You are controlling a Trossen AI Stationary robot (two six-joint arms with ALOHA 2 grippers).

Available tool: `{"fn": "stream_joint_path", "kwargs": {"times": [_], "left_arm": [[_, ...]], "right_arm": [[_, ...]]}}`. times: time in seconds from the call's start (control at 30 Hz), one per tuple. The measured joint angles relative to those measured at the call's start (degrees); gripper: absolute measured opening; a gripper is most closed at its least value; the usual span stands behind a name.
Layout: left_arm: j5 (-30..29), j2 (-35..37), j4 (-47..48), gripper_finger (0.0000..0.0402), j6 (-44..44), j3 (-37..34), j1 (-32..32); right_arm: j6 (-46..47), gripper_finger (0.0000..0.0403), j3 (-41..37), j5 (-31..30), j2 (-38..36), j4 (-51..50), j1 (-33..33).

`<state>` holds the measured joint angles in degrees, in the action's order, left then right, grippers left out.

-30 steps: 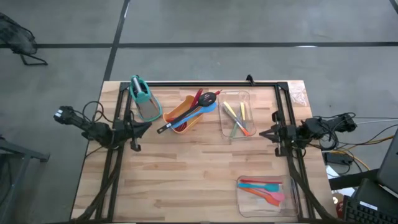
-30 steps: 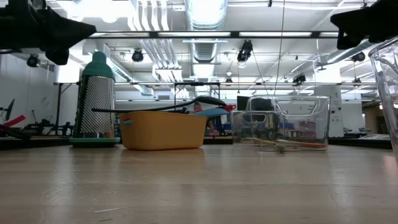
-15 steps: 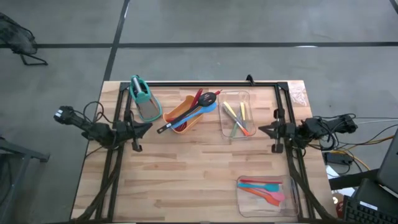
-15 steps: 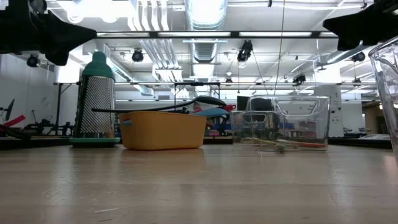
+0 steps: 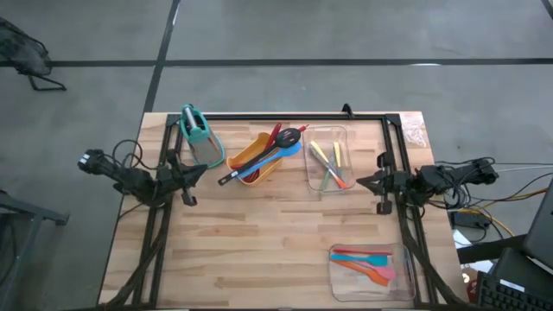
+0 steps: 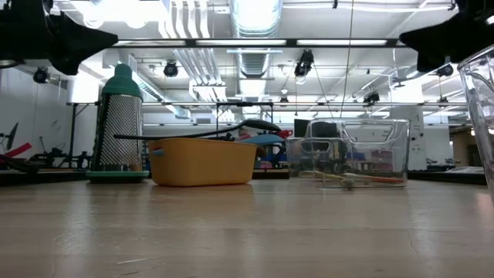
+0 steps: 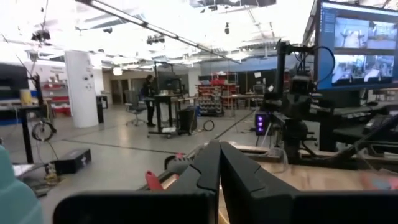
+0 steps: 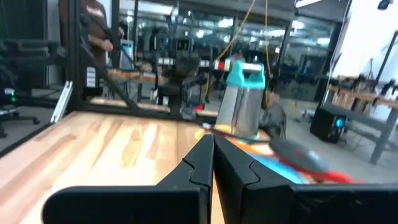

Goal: Pick & Place Kitchen Items
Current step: Return to Home Position

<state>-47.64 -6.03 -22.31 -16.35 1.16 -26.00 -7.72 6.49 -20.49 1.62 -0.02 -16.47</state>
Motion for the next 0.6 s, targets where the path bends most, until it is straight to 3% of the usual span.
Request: {"fn": "stream_joint_path", "kwargs": {"times": [0.13, 0.6], "left_arm": [[-0.81, 1.56, 0.02, 0.001, -3.17, -0.14, 0.0], [-1.66, 1.41, 0.47, 0.0016, -1.83, -0.63, 0.0]], "right_arm": [[0.31, 0.0008, -0.52, -0.77, 0.82, -0.21, 0.02], [0.21, 0.0008, -0.49, -3.04, 1.03, -0.08, 0.0]]}}
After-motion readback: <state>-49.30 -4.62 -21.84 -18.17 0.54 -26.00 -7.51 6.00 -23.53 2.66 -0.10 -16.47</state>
